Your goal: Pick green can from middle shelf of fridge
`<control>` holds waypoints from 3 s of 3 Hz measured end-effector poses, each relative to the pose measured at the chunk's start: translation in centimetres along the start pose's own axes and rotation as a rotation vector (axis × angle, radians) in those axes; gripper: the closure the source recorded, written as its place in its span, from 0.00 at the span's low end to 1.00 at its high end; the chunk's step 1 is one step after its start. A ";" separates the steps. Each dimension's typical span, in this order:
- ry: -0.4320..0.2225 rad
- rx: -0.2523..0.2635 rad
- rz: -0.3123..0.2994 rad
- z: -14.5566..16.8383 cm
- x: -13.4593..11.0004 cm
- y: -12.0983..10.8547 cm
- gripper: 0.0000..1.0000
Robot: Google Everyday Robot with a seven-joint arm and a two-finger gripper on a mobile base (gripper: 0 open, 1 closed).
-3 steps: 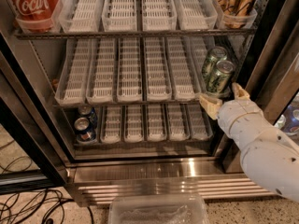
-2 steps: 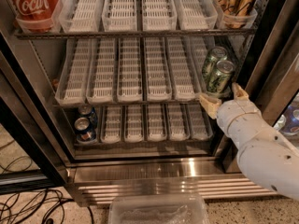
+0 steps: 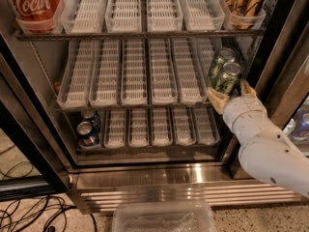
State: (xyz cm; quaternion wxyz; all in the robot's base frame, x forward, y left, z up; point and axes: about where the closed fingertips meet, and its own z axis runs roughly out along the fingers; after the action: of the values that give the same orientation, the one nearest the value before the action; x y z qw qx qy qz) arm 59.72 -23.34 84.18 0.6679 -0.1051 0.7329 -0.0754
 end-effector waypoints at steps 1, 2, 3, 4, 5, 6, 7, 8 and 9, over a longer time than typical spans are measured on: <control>-0.025 0.037 0.007 1.0 -0.4 -0.9 0.32; -0.036 0.063 0.010 1.6 -0.5 -1.6 0.32; -0.036 0.064 0.010 1.6 -0.6 -1.4 0.33; -0.035 0.071 0.011 1.8 -0.5 -1.4 0.32; -0.031 0.073 0.013 2.0 -0.4 -1.2 0.32; -0.025 0.071 0.015 2.2 -0.2 -1.0 0.31; -0.021 0.070 0.020 2.4 -0.1 -0.8 0.50; -0.021 0.070 0.020 2.4 -0.1 -0.8 0.73; -0.021 0.070 0.020 2.4 -0.1 -0.8 0.96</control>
Offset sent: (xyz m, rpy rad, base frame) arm 0.0257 -0.0259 0.0050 0.0104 -0.0682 -0.0903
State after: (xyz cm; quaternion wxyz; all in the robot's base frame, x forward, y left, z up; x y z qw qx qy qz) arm 62.16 -24.03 84.27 0.6795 -0.0749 0.7238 -0.0932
